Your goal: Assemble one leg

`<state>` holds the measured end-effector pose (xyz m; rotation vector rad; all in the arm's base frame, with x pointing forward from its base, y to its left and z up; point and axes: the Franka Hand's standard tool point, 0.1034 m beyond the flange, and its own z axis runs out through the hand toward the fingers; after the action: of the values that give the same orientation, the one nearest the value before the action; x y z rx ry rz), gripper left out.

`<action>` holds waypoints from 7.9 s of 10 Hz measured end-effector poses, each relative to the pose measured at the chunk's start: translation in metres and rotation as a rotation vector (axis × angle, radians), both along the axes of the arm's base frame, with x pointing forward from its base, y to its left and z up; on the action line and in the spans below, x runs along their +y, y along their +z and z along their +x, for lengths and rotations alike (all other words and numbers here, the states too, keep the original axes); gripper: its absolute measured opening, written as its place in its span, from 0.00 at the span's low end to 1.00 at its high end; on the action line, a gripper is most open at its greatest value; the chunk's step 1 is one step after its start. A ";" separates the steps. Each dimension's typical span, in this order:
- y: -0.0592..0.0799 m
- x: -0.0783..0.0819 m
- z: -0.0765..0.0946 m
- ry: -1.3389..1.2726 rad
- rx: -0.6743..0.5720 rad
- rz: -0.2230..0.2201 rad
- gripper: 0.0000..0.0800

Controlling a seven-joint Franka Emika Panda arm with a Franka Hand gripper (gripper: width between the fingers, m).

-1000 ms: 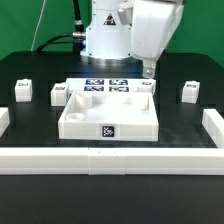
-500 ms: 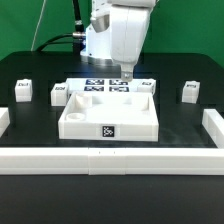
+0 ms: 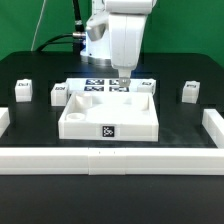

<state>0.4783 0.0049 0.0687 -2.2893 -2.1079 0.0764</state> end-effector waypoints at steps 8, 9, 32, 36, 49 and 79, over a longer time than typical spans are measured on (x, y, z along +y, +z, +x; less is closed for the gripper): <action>-0.054 0.000 -0.042 -0.012 0.069 0.021 0.81; -0.054 0.000 -0.042 -0.012 0.070 0.021 0.81; -0.054 0.041 0.000 0.035 0.023 0.054 0.08; -0.054 0.060 0.008 0.056 -0.007 0.072 0.08; -0.055 0.082 0.023 0.025 0.001 0.071 0.61; -0.020 0.133 -0.046 -1.842 0.092 0.007 0.81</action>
Offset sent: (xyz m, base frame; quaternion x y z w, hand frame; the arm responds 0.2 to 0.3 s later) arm -0.0184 -0.0015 -0.0305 0.0322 0.0308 0.0128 0.9989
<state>0.4319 0.1377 0.0491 -2.9777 0.5366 0.0930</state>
